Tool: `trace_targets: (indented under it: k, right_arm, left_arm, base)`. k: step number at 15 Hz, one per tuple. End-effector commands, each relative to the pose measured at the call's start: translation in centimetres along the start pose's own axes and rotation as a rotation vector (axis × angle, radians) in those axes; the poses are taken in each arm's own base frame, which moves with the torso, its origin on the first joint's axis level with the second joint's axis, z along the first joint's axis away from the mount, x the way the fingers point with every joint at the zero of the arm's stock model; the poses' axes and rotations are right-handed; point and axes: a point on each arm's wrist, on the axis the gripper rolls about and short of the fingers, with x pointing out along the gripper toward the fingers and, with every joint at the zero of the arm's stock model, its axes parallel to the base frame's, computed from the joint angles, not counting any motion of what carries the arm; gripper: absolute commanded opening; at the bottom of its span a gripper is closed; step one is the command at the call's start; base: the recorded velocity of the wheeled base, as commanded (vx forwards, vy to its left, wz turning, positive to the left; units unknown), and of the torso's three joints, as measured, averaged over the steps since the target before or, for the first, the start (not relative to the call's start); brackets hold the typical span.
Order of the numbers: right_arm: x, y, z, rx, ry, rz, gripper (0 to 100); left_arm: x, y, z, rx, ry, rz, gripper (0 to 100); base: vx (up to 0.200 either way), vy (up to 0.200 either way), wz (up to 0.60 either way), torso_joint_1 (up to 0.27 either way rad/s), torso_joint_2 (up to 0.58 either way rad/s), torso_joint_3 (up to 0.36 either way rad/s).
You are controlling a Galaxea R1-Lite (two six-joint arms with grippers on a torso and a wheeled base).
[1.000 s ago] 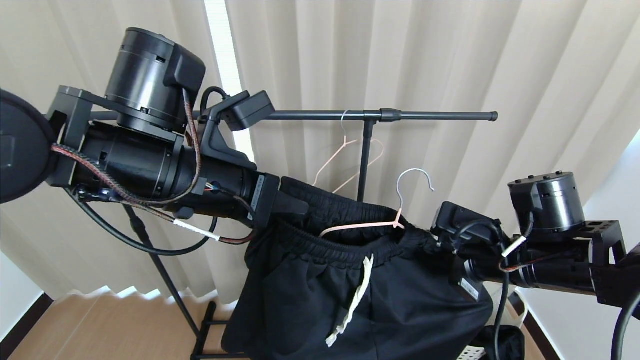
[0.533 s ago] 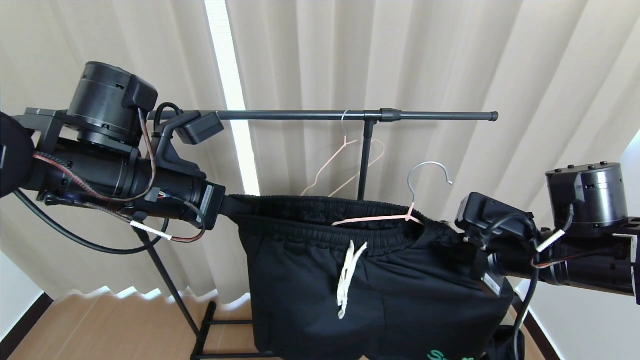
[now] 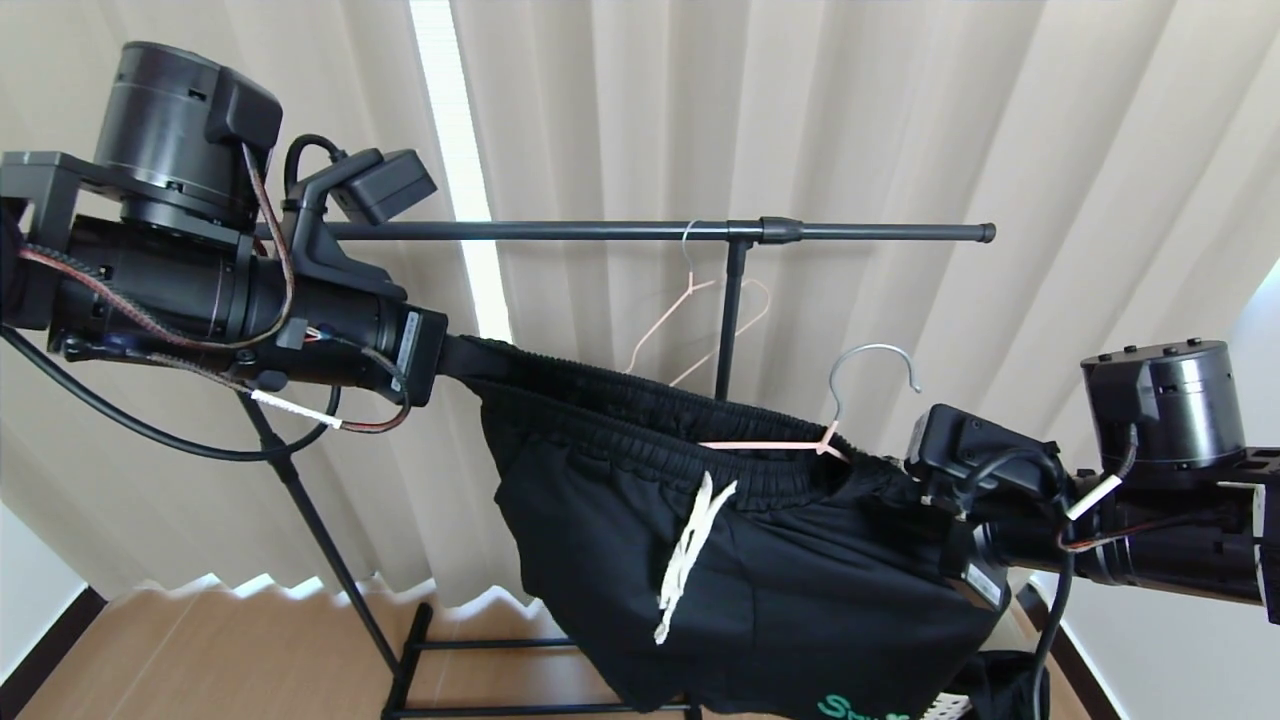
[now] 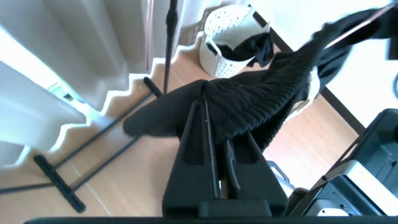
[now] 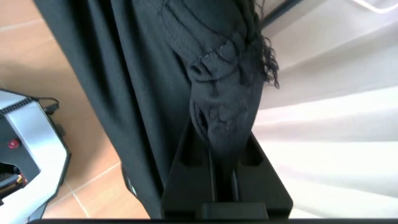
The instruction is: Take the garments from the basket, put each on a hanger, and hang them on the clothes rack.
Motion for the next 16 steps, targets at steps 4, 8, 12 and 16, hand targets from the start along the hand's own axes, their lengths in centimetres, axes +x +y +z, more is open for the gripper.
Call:
trace_targets:
  k: [4,8,12,16]
  right_arm:
    - [1.9,0.4,0.2,-0.002,0.039,0.01,0]
    - [2.0,0.9,2.1,0.126,-0.013,0.024,0]
    - [2.0,0.6,2.7,0.141,-0.071,-0.002,0]
    - [1.8,0.2,3.3,0.189,-0.126,-0.033,0]
  left_arm:
    - [0.3,-3.5,0.0,0.061,0.009,-0.098,0]
    - [1.8,-5.7,-1.5,0.086,0.084,-0.179,0]
    - [2.6,-6.3,-2.6,0.086,0.133,-0.198,0]
    - [3.4,-6.5,-3.5,0.1,0.172,-0.167,0]
  base:
    - [0.0,0.0,0.0,0.0,0.0,0.0]
    - [0.0,0.0,0.0,0.0,0.0,0.0]
    - [0.0,0.0,0.0,0.0,0.0,0.0]
    - [0.0,0.0,0.0,0.0,0.0,0.0]
